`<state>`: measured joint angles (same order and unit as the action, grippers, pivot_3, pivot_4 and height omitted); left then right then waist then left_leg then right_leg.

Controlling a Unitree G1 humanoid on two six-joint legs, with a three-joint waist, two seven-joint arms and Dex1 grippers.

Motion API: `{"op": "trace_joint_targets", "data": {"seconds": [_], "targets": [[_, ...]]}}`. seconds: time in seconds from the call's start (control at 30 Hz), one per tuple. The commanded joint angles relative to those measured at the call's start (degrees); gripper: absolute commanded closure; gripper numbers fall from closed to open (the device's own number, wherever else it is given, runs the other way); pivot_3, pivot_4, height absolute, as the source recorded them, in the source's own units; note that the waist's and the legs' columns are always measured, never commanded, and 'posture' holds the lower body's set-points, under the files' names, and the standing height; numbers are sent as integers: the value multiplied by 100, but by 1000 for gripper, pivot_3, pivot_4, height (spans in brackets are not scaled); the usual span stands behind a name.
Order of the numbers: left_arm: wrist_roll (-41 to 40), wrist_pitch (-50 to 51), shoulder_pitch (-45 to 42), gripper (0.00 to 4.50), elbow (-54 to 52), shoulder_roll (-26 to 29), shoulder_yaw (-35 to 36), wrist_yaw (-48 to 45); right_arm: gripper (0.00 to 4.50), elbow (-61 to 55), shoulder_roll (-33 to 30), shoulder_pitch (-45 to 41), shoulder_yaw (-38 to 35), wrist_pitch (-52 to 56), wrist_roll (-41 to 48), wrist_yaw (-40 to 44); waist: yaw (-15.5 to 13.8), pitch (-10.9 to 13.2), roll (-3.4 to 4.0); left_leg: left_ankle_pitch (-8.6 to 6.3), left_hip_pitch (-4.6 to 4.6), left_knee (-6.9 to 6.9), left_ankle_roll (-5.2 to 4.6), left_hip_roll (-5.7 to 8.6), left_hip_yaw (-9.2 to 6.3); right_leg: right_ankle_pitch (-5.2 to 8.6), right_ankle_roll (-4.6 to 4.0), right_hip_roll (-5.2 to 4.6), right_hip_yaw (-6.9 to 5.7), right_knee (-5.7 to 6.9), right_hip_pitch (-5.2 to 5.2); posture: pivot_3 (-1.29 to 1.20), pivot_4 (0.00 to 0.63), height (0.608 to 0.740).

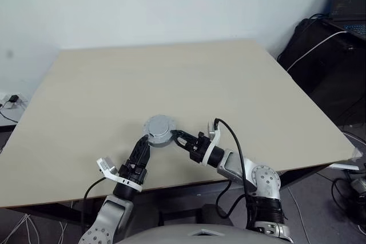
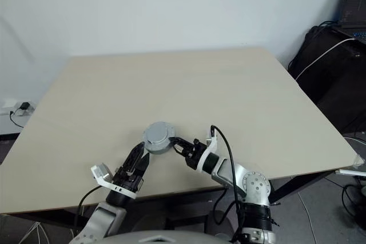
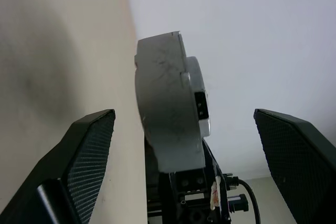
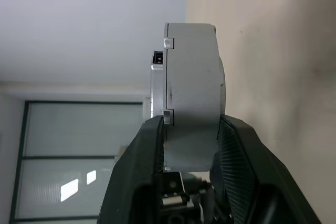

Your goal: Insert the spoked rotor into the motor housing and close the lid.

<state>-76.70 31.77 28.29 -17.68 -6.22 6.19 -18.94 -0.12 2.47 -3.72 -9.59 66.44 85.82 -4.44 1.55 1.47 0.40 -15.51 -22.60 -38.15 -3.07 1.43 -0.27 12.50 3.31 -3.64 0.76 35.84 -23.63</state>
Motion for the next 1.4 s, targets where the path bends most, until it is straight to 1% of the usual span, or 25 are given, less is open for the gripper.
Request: {"op": "trace_joint_targets", "data": {"seconds": [0.03,0.3,0.4,0.57,0.6,0.9,0.97,1.13,1.2,1.27,1.4], "targets": [[-148,-80,-104,31,-19,-499,-281,-50,3296,-373,-4,-39,144,106,565,-6,0,0,0,0,0,0,0,0,0,0,0,0,0,0,0,0,0,740],[-186,-88,-100,31,-64,-495,-369,23,3296,-404,-168,12,352,76,848,-147,2,4,-5,0,1,-3,0,-1,0,0,0,1,0,0,0,0,0,740],[-201,-62,-144,560,-45,-464,-411,101,3296,-399,-221,16,415,52,931,-175,-1,5,-7,0,0,-3,0,-1,0,0,0,1,1,0,1,0,0,740],[-181,-105,-175,2232,-50,-440,-442,205,3296,-403,-293,21,503,-18,1019,-209,0,8,-12,0,0,-3,0,-1,0,0,1,2,1,0,1,0,0,740],[-179,-118,-178,2349,-49,-436,-446,248,3296,-408,-309,24,522,-39,1034,-214,-1,8,-12,0,0,-3,0,-1,0,0,0,2,1,0,1,0,0,740],[-239,-235,-163,2349,-149,-406,-536,362,3296,-740,-485,51,659,-313,571,75,-2,9,-13,0,1,-4,0,-1,1,0,1,3,1,0,3,0,0,740],[-235,-265,-156,2349,-176,-405,-548,386,2570,-758,-512,60,677,-347,535,103,-2,9,-13,0,1,-4,0,-1,1,0,1,4,1,0,3,0,0,740],[-200,-347,-143,2351,-234,-409,-569,459,1046,-760,-602,55,702,-363,482,160,-13,10,-15,0,1,-4,-1,0,1,0,1,4,2,0,4,0,0,740],[-197,-365,-138,2357,-244,-406,-577,474,325,-767,-626,60,712,-370,472,181,-14,10,-16,0,1,-5,-1,0,1,0,1,4,3,0,5,0,0,740],[-197,-377,-137,2360,-246,-403,-585,478,0,-767,-635,62,721,-380,469,195,-14,10,-16,0,2,-4,-1,0,1,0,1,4,2,0,6,0,0,740],[-191,-397,-134,2366,-247,-399,-599,480,0,-769,-652,64,742,-406,475,205,-14,10,-16,0,2,-6,-1,0,1,0,1,4,2,0,6,0,0,740]]}}
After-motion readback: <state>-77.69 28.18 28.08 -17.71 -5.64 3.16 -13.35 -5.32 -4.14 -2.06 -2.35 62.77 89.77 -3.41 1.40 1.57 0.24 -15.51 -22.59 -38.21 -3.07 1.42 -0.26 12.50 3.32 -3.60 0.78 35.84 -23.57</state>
